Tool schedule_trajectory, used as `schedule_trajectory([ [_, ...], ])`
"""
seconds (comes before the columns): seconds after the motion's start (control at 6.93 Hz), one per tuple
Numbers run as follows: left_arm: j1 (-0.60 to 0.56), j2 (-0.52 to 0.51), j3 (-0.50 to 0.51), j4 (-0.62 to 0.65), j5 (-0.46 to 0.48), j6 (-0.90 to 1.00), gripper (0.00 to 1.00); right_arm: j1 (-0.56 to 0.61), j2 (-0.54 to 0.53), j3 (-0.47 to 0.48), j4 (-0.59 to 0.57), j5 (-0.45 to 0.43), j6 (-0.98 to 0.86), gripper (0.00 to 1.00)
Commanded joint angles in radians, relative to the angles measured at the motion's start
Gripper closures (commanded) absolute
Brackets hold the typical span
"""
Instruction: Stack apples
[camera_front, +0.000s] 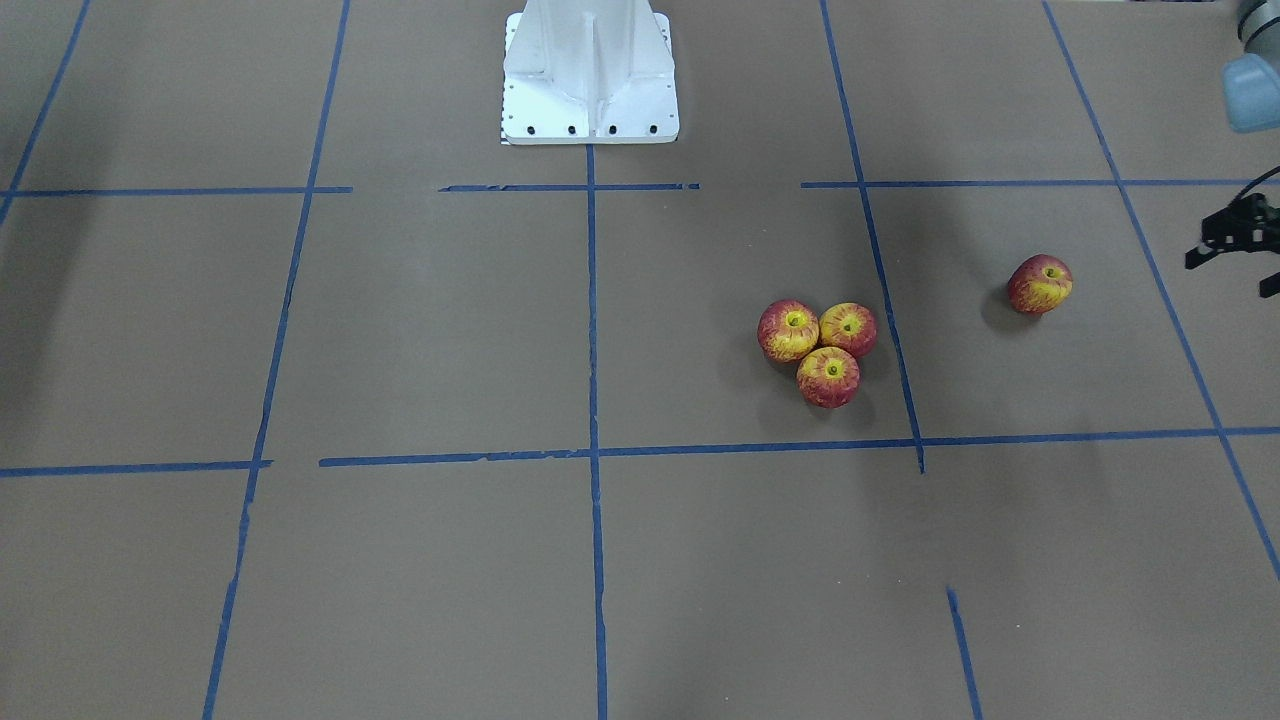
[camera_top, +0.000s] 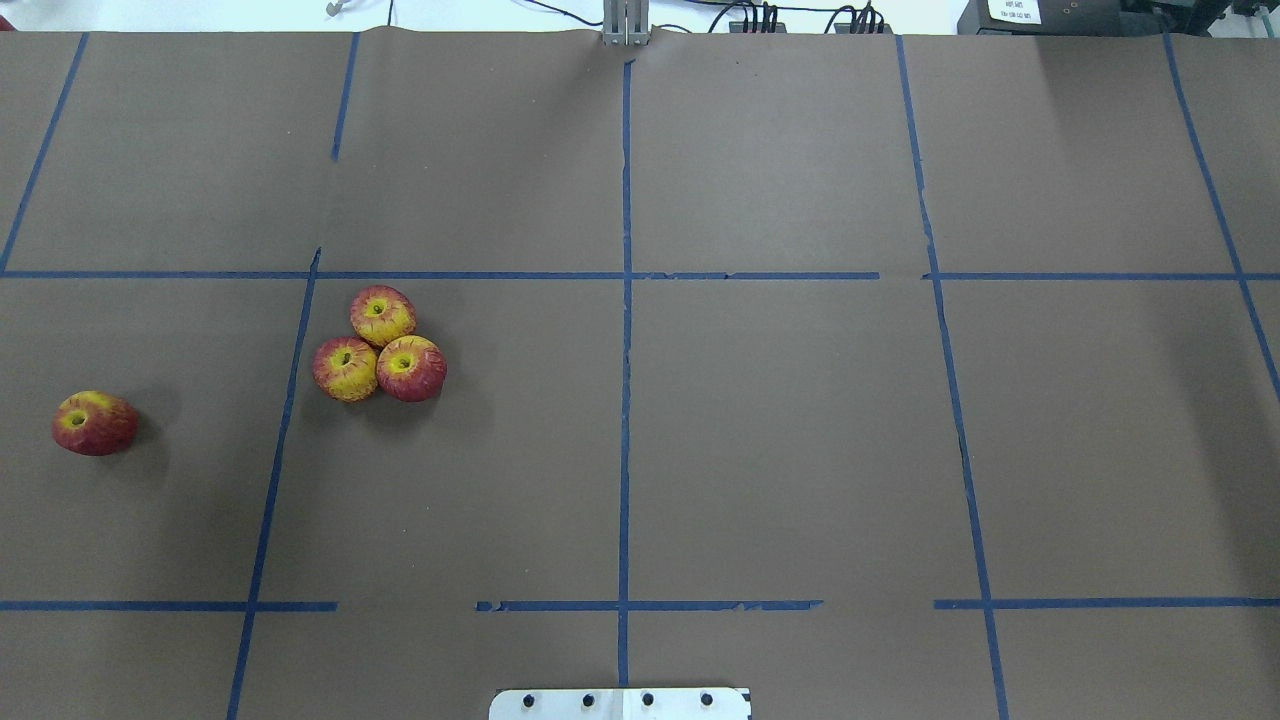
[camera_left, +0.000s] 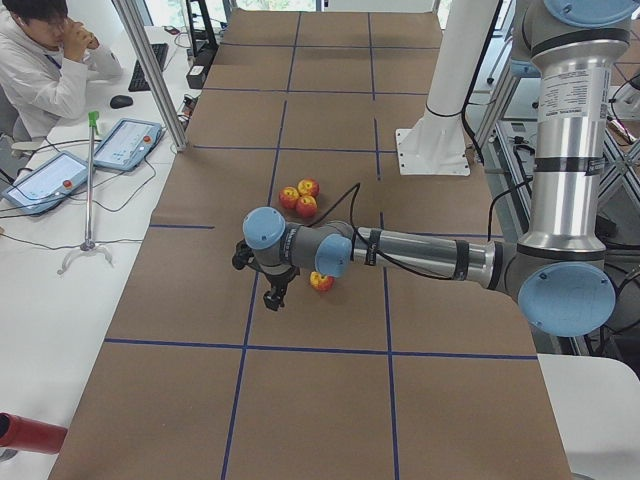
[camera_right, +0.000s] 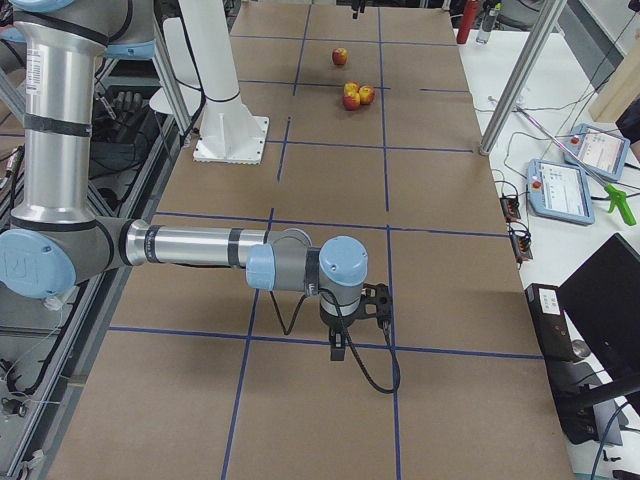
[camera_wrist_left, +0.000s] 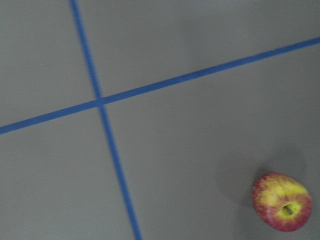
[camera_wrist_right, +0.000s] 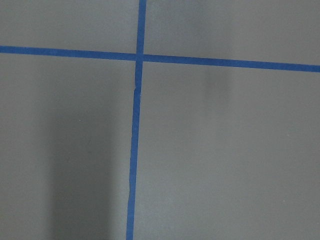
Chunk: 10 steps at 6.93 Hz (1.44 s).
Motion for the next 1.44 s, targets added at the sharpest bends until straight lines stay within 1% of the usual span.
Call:
schedule_trajectory([
  [0.0,0.1,0.017,-0.01,-0.171,0.033,-0.269,0.0,0.0,0.0,0.0,0.0,0.0,-0.001,0.0],
  [0.14,0.204,0.066,-0.009,-0.343,0.17,-0.451,0.0,0.0,0.0,0.0,0.0,0.0,0.0,0.0],
  [0.29,0.269,0.121,0.001,-0.522,0.21,-0.622,0.0,0.0,0.0,0.0,0.0,0.0,-0.001,0.0],
  [0.43,0.327,0.138,-0.001,-0.568,0.216,-0.733,0.0,0.0,0.0,0.0,0.0,0.0,-0.001,0.0],
  [0.58,0.352,0.143,-0.004,-0.57,0.218,-0.758,0.0,0.0,0.0,0.0,0.0,0.0,-0.001,0.0],
  [0.72,0.357,0.149,-0.01,-0.567,0.216,-0.772,0.0,0.0,0.0,0.0,0.0,0.0,-0.001,0.0],
  [1.01,0.364,0.167,-0.009,-0.569,0.218,-0.859,0.0,0.0,0.0,0.0,0.0,0.0,-0.001,0.0],
  [1.3,0.371,0.158,0.007,-0.567,0.218,-0.864,0.0,0.0,0.0,0.0,0.0,0.0,0.0,0.0],
])
